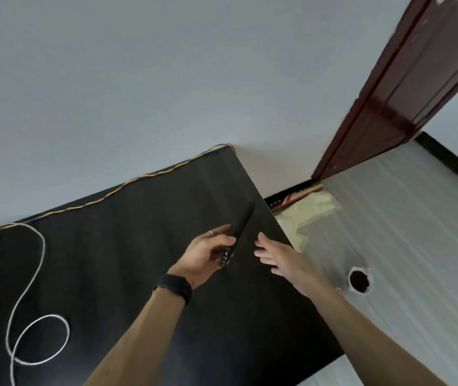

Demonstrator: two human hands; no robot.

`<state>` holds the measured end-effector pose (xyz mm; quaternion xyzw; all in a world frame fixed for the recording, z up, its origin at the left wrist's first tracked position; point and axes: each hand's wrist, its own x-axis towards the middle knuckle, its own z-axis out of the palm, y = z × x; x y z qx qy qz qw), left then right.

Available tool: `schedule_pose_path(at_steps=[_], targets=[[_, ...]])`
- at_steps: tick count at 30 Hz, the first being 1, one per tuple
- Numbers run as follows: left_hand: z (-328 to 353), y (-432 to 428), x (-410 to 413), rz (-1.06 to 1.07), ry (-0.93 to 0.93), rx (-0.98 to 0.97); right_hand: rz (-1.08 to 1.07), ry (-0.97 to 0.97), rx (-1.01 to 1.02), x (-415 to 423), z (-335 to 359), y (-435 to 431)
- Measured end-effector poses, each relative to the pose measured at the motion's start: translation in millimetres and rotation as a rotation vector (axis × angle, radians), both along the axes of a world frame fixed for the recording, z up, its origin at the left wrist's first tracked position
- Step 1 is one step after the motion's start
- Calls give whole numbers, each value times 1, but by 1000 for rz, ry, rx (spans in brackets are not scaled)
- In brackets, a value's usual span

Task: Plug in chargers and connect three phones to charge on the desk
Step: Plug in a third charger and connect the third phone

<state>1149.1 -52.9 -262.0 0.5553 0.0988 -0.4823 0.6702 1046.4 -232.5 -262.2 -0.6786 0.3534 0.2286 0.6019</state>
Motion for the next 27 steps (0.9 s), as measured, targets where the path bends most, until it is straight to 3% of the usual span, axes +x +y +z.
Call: schedule_pose_path(at_steps=[2,4,9,11,22,27], targets=[[19,19,-33,-45,-108,-5,-184,-73,168,-22,20,20],[33,35,-67,-96,-272,62,-257,-115,203,-46,38,39],[49,69,-148,-190,-637,275,-285,-223,190,-104,57,81],[48,85,-169,-155,-695,304,-260,-253,215,-124,63,92],[56,177,-310,357,-234,214,176,-286,304,-211,62,148],[55,222,-359,569,-136,253,300,-206,312,-250,40,199]])
